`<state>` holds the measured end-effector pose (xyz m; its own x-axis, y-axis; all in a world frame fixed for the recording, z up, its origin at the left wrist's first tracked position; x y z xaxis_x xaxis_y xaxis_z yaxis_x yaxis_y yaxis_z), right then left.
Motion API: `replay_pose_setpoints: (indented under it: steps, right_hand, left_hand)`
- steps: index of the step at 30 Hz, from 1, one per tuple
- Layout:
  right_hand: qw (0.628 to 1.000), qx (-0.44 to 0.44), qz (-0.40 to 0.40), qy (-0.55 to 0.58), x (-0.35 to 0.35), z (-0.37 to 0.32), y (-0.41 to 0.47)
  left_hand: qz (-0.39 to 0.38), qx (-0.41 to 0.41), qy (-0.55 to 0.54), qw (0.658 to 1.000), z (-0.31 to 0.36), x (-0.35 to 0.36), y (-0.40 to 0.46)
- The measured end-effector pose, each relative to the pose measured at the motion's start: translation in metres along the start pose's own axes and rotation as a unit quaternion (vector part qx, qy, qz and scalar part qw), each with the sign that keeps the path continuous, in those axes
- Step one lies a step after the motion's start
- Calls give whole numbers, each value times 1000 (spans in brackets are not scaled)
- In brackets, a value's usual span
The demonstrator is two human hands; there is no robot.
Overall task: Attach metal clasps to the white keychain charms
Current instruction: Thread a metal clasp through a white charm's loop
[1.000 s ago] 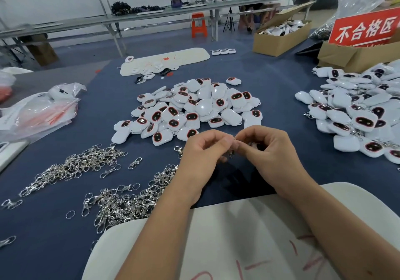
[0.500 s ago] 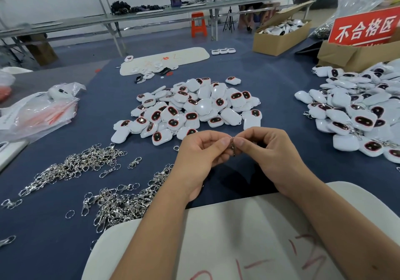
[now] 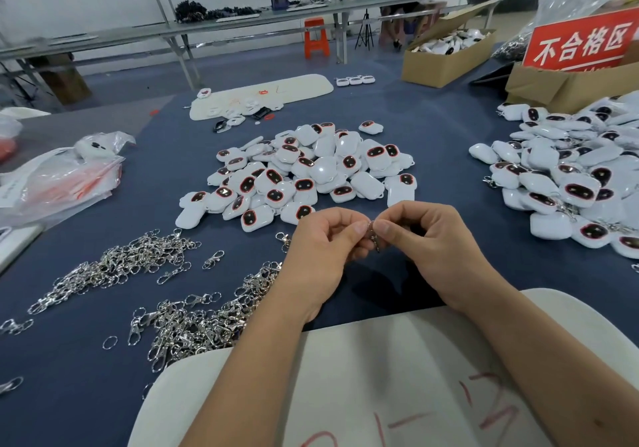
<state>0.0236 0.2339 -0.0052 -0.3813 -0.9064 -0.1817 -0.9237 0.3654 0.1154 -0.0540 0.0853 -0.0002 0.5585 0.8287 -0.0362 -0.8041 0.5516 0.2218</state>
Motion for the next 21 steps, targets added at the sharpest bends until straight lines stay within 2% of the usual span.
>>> replay_pose_setpoints:
  steps: [6, 10, 15, 17, 19, 21]
  right_hand:
    - [998, -40, 47, -21, 2, -2, -3]
    - [997, -50, 51, -21, 2, -2, -3]
    - [996, -59, 53, -30, 3, -1, -3]
    - [997, -39, 72, 11, 3, 1, -1]
    - [989, 15, 79, 125, 3, 5, 4]
    - [980, 42, 84, 174, 1, 10, 7]
  left_hand:
    - [13, 124, 148, 981, 7, 5, -3]
    - [32, 197, 274, 941, 10, 9, -7]
    - [31, 240, 309, 920, 11, 8, -6]
    - [23, 248, 315, 916, 11, 9, -5]
    - [14, 241, 330, 913, 10, 10, -6]
    - [4, 237, 346, 908, 10, 10, -6]
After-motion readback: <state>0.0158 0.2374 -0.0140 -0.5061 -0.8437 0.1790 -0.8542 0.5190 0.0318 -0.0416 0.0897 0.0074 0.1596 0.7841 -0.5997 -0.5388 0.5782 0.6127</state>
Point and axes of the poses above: each hand's wrist, its own y-axis towards the middle knuckle, its own x-axis out of the palm, z = x × y, the point moved 2 cm from there along y, towards the middle knuckle, and after that the axes turned 9 degrees about x, right-handed, at the moved point
